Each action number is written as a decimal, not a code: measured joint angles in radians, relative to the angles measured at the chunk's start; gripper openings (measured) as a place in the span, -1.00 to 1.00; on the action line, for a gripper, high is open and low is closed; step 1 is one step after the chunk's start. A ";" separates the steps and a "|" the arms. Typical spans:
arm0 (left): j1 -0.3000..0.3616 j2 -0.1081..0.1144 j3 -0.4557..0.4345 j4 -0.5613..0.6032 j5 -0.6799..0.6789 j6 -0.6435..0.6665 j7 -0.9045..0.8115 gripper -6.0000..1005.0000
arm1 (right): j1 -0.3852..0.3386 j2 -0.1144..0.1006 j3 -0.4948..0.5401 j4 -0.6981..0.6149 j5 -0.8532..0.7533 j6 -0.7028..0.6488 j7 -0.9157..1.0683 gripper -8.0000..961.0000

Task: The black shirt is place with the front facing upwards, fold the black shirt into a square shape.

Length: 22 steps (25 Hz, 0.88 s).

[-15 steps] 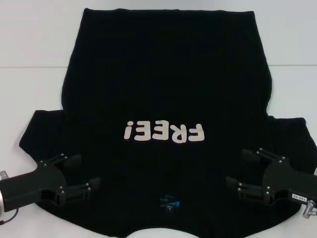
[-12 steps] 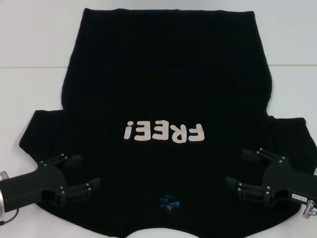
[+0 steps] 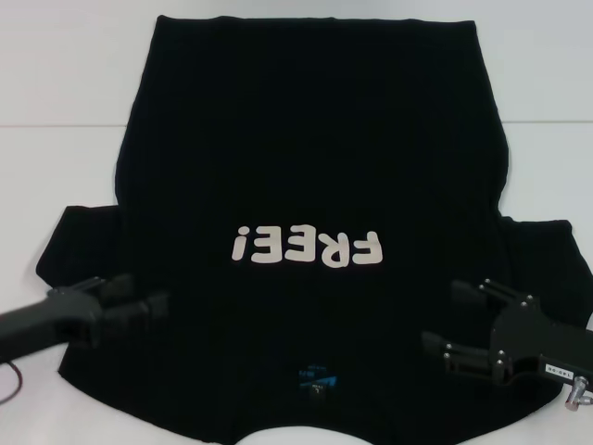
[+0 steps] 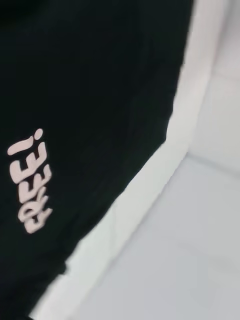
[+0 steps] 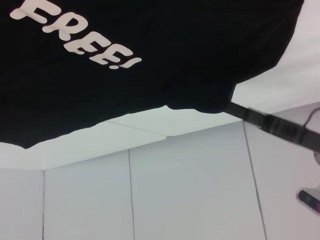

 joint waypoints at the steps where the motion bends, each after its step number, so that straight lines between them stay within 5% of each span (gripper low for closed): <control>1: -0.011 0.018 -0.011 0.001 0.011 0.023 -0.081 0.74 | 0.001 0.000 0.000 0.000 0.000 0.000 0.001 0.93; 4: -0.047 0.064 -0.091 0.003 0.062 0.078 -0.306 0.74 | 0.002 0.000 0.001 0.001 0.000 0.000 0.002 0.92; 10: -0.096 0.111 -0.226 0.010 0.187 0.074 -0.601 0.74 | 0.008 0.000 -0.004 0.002 0.000 0.000 0.005 0.93; 22: -0.101 0.113 -0.243 -0.035 0.270 -0.176 -0.769 0.74 | 0.009 0.000 -0.005 0.002 0.000 -0.002 0.008 0.93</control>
